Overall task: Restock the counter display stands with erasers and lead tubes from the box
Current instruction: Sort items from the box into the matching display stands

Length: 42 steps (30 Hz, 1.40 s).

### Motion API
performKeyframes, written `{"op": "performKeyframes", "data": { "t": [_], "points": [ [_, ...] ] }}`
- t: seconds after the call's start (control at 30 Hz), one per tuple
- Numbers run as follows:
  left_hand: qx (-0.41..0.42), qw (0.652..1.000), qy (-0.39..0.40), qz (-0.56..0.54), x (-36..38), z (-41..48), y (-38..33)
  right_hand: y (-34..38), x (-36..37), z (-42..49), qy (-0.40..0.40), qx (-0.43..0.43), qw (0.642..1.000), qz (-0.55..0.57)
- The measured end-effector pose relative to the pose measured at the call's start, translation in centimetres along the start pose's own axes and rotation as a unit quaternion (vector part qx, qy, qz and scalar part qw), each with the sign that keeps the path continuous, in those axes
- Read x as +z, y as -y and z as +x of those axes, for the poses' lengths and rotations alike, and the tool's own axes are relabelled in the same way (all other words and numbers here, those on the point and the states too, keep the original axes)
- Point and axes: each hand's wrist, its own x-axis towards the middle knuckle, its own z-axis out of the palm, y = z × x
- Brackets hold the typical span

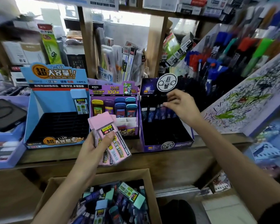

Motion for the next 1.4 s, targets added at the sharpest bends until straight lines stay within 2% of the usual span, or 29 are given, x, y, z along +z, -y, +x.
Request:
{"op": "performKeyframes", "data": {
  "t": [0.27, 0.67, 0.77, 0.83, 0.87, 0.9, 0.97, 1.03, 1.07, 1.3, 1.4],
  "points": [
    [-0.001, 1.0, 0.003, 0.016, -0.2, -0.1, 0.2, -1.0, 0.6, 0.0, 0.024, 0.012, 0.998, 0.061],
    [-0.004, 1.0, 0.001, 0.014, -0.2, -0.5, 0.1, -1.9, 2.5, 0.2, -0.021, 0.062, 0.997, -0.045],
    [-0.003, 1.0, 0.004, 0.009, -0.4, -0.8, -0.1, -0.9, 2.5, -1.0, -0.085, 0.051, 0.994, -0.043],
    [0.0, 1.0, 0.01, 0.014, -0.5, -0.9, -0.2, 0.7, 2.8, -2.4, -0.141, 0.023, 0.99, 0.019],
    [0.001, 1.0, 0.014, 0.016, -0.6, -1.0, -0.2, 1.8, 3.2, -3.1, -0.139, 0.016, 0.989, 0.057],
    [0.002, 1.0, 0.018, 0.019, -0.6, -1.1, -0.2, 3.0, 3.7, -3.7, -0.105, 0.017, 0.99, 0.094],
    [0.004, 1.0, 0.02, 0.02, -0.7, -1.1, -0.3, 5.4, 5.3, -4.8, 0.038, 0.04, 0.99, 0.134],
    [0.007, 1.0, 0.018, 0.016, -0.9, -1.2, -0.4, 7.3, 7.4, -5.7, 0.17, 0.067, 0.974, 0.132],
    [0.009, 1.0, 0.017, 0.016, -1.1, -1.2, -0.5, 8.0, 8.5, -6.1, 0.208, 0.074, 0.967, 0.127],
    [0.01, 0.999, -0.018, 0.027, -4.2, -1.9, -1.3, 9.7, 12.9, -6.0, 0.281, 0.119, 0.935, 0.182],
    [0.002, 0.998, -0.058, 0.007, -6.3, -1.9, -1.8, 10.3, 13.9, -5.4, 0.28, 0.132, 0.925, 0.222]
  ]
}}
